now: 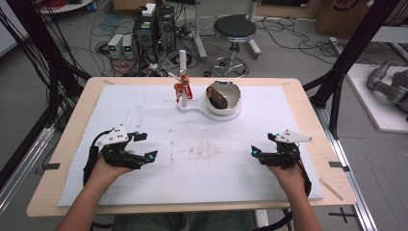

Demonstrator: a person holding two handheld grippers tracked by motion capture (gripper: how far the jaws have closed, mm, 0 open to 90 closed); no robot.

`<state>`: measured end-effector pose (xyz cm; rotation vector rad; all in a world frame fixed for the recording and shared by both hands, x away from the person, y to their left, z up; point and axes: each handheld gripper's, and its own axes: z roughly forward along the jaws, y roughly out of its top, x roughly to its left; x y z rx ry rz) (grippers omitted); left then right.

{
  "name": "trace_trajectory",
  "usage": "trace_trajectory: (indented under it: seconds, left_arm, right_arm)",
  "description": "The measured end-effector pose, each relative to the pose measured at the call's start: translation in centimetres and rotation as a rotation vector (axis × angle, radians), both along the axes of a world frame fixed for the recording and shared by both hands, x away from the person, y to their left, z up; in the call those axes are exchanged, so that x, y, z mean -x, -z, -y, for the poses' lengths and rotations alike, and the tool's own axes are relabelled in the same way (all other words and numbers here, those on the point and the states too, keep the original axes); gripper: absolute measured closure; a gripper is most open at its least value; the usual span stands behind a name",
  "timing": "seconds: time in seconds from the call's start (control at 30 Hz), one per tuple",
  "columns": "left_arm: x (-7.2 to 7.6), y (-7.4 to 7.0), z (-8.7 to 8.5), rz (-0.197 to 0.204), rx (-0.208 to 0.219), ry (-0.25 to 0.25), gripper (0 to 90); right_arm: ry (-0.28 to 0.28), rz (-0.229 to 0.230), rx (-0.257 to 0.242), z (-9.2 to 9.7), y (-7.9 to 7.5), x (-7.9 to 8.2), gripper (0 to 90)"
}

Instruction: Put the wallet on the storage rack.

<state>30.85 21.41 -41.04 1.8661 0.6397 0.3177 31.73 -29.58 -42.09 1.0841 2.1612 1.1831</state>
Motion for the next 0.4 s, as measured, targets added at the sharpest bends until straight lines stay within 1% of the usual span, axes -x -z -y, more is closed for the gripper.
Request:
trace_trajectory:
  seconds: [0.07,0.13,0.27,0.33,0.4]
  left_arm:
    - [-0.04,0.08,-0.14,-0.005,-0.001,-0.006,19.4]
    - [-0.08,0.15,-0.22,-0.015,0.009,-0.007,19.4]
    - [-0.14,0.16,-0.31,-0.020,0.012,-0.004,19.3]
    - [-0.19,0.15,-0.41,-0.018,0.004,-0.005,19.3]
    - [-0.18,0.15,-0.53,-0.022,0.013,-0.010,19.3]
  right_arm:
    - [-0.002,0.000,0.001,0.04,0.06,0.00,16.1]
    - [-0.002,-0.001,0.000,0.11,0.11,0.00,16.1]
    - [0.001,-0.001,0.003,0.08,0.09,-0.03,16.1]
    - [0.000,-0.002,0.005,-0.01,0.11,-0.03,16.1]
    - [-0.003,-0.004,0.008,-0.03,0.12,-0.04,16.1]
